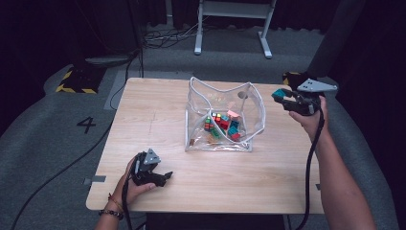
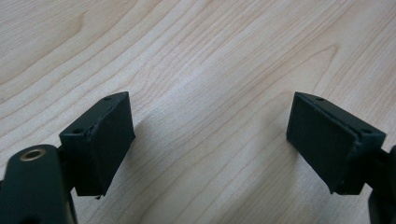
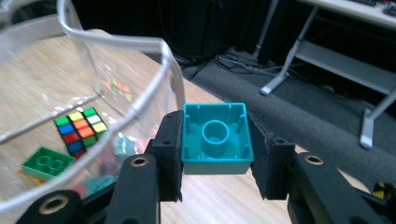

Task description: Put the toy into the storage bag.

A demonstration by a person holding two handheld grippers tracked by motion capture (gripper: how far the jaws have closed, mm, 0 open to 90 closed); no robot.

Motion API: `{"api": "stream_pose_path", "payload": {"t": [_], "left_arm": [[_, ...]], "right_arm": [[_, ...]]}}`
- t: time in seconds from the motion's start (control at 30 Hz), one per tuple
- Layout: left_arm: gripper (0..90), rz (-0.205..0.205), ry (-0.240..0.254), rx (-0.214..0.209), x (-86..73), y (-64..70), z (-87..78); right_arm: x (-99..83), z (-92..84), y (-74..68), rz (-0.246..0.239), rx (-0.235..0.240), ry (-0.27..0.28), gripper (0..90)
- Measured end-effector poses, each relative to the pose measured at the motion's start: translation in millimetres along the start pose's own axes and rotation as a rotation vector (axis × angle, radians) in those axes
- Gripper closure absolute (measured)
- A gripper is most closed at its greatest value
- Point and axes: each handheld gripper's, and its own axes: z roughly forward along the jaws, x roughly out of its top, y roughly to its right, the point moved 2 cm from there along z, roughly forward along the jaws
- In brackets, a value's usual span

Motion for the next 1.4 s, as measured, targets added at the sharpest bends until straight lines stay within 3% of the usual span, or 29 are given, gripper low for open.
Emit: {"api": "stream_pose_path", "payload": {"t": [0.33, 0.53, 0.8, 1.07, 1.4], "left_arm": [[15.2, 0.0, 0.0, 0.0, 0.0, 0.1, 0.0], [15.2, 0.0, 0.0, 0.0, 0.0, 0.1, 0.0], [15.1, -0.003, -0.001, -0.002, -0.1, 0.3, 0.0], [15.2, -0.001, 0.0, -0.001, -0.1, 0.3, 0.0], [15.2, -0.003, -0.001, -0.002, -0.1, 0.3, 0.0]], "right_arm": [[30.9, -14.3, -23.4, -0.05, 0.079, 0.052, 59.3], [40.3, -10.8, -37.4, -0.09, 0.107, 0.047, 59.3], [50.1, -4.8, -61.1, -0.132, 0.188, 0.055, 59.3], [54.2, 14.4, -86.1, -0.207, 0.264, -0.004, 59.3], [48.1, 45.6, -97.0, -0.259, 0.302, -0.116, 59.2]]}}
